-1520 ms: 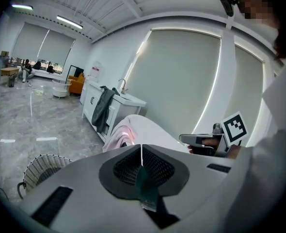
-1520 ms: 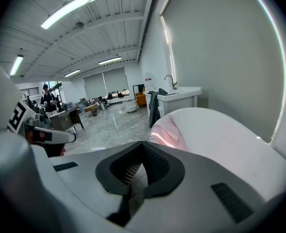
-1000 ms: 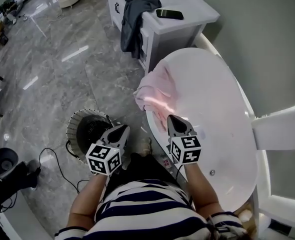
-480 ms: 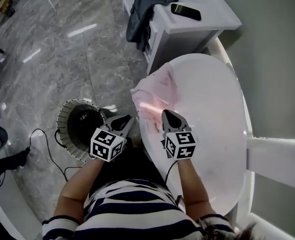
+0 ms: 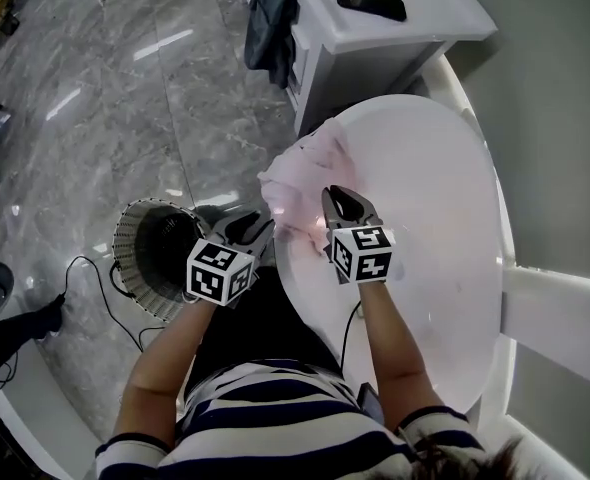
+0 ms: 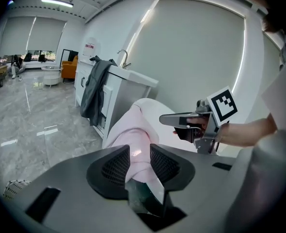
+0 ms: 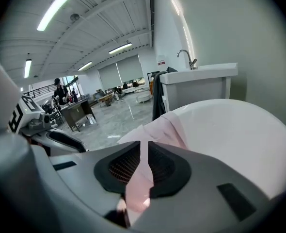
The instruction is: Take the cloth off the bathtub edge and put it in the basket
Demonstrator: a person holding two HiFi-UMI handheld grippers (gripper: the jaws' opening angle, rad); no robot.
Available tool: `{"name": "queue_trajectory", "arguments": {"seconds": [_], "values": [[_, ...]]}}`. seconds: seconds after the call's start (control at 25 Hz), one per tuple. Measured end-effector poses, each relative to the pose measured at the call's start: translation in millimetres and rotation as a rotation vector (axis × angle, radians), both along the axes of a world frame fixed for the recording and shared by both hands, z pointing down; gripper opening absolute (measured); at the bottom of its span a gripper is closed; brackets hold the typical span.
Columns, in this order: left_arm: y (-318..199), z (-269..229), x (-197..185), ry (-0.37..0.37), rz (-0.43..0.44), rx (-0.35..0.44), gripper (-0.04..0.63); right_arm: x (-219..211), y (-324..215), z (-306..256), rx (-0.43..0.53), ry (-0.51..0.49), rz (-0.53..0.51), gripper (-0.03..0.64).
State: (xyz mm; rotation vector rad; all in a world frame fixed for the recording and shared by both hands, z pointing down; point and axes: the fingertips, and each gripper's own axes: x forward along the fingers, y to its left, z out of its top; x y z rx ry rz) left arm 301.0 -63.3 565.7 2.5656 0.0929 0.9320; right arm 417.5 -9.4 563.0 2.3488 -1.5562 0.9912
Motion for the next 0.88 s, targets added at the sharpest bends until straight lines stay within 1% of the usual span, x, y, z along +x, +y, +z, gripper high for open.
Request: {"name": "queue_trajectory", "arguments": {"seconds": [0.04, 0.12, 0.2, 0.36, 0.48, 0.6, 0.8, 0.88], "values": [[0, 2, 4, -0.004, 0.003, -0.004, 0.123, 4, -2, 3, 0.003, -0.016, -0.002, 0.051], [3, 6, 12, -0.010, 0.010, -0.015, 0.132, 9, -6, 9, 0.012, -0.052, -0.012, 0.125], [5, 12, 18, -0.017, 0.014, -0.023, 0.141, 14, -11, 16, 0.028, -0.085, -0.031, 0.178], [0, 24, 27, -0.037, -0.008, -0.045, 0.150, 18, -23, 29, 0.042, -0.142, -0.078, 0.249], [-3, 29, 35, -0.045, -0.016, -0.058, 0.160, 25, -28, 36, 0.040, -0.169, -0.084, 0.276], [0, 32, 40, -0.053, -0.002, -0.065, 0.166, 33, -32, 43, 0.038, -0.214, -0.080, 0.307], [2, 37, 45, -0.059, 0.000, -0.092, 0.183, 37, -38, 57, 0.095, -0.407, -0.132, 0.350], [3, 39, 49, -0.060, 0.000, -0.115, 0.204, 36, -40, 59, 0.114, -0.456, -0.161, 0.351]]}}
